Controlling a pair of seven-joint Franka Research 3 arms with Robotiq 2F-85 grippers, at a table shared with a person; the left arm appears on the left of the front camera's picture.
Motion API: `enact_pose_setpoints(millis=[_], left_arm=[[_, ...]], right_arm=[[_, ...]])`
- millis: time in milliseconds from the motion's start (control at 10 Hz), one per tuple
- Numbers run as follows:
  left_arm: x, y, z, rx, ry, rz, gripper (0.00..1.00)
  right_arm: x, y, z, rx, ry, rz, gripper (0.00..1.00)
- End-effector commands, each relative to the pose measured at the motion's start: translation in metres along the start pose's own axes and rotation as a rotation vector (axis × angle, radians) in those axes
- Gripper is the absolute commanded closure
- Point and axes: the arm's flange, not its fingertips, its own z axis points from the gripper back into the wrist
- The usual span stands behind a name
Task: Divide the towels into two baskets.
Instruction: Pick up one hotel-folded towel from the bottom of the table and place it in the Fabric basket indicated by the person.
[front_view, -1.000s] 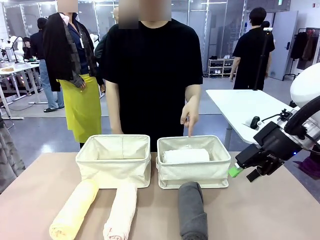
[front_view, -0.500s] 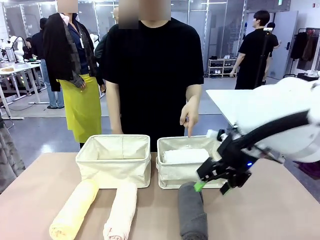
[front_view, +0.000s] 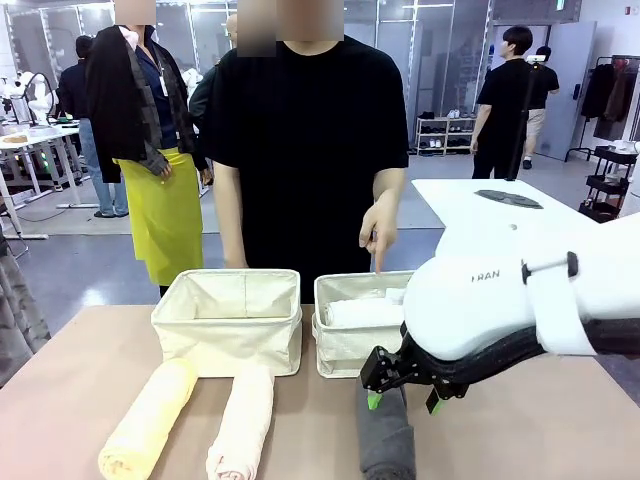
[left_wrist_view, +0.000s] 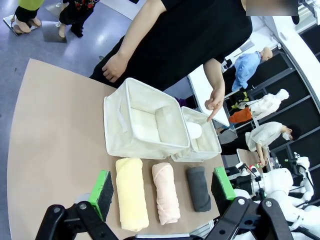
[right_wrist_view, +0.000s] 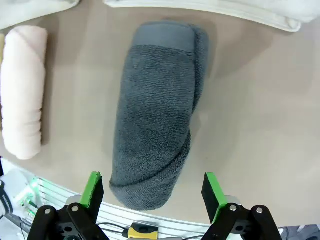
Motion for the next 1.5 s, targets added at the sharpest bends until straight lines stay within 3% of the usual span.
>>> enact_pose_setpoints(millis=[0, 1400], left_arm=[[0.003, -0.001, 0.000, -0.017, -0.011, 0.000, 0.00], [0.003, -0.001, 0.000, -0.017, -0.011, 0.000, 0.00]], right_arm=[[0.006, 0.021, -0.011, -0.053, -0.015, -0.049, 0.00], [0.028, 0.058, -0.071, -0.288, -0.123, -0.133, 0.00]])
